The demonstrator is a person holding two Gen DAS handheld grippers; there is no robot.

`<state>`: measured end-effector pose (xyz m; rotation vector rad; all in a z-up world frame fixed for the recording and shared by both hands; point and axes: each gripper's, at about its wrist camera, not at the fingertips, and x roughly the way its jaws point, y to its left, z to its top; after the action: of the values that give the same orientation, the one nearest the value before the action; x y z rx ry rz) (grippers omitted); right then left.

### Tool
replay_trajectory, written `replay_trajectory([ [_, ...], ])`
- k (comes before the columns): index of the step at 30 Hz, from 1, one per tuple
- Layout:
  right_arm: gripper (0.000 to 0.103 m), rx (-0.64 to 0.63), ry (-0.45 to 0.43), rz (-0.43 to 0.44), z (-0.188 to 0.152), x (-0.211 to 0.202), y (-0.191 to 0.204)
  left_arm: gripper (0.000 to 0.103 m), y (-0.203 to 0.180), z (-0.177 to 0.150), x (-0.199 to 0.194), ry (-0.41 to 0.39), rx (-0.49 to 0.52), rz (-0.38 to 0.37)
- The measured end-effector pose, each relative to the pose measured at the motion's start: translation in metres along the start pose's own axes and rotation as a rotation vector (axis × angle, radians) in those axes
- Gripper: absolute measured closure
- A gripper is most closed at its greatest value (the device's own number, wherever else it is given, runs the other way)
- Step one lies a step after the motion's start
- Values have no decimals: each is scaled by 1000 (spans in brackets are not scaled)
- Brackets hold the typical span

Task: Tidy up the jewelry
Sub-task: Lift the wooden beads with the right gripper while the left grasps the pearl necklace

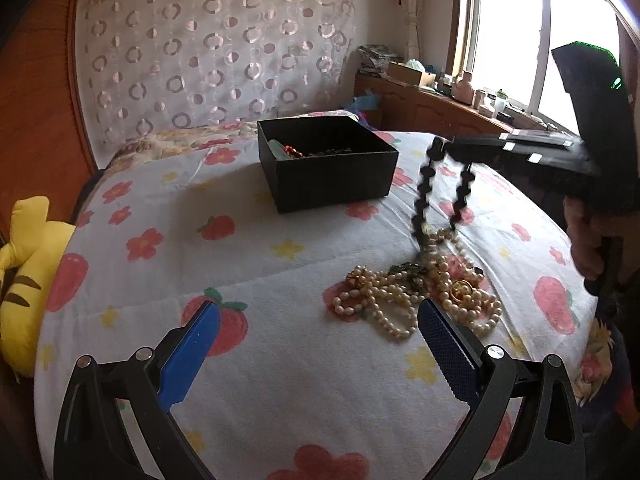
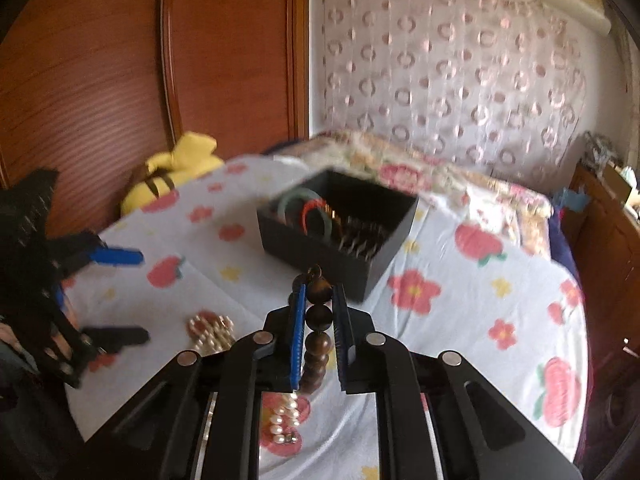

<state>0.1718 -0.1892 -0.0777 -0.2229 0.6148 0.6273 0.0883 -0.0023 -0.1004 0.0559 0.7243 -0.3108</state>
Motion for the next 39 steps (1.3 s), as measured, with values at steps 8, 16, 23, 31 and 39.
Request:
replay_trajectory([
  [8,88,0,-85,-27,6,-38,2,8,-7,-4,3,13,5,-7],
  [16,88,40,-54,-32,-30,-41,0,23,-16,-5,4,24,28,-36],
  [23,88,122,-36,-39,-55,-30,-12,66,-24,-5,11,68,44,-82],
  [31,88,230,-23,-16,-65,-18,-34,74,-28,0,31,137,38,-102],
  [39,88,252,-24,-19,-67,-17,-38,82,-22,11,46,171,11,-94],
])
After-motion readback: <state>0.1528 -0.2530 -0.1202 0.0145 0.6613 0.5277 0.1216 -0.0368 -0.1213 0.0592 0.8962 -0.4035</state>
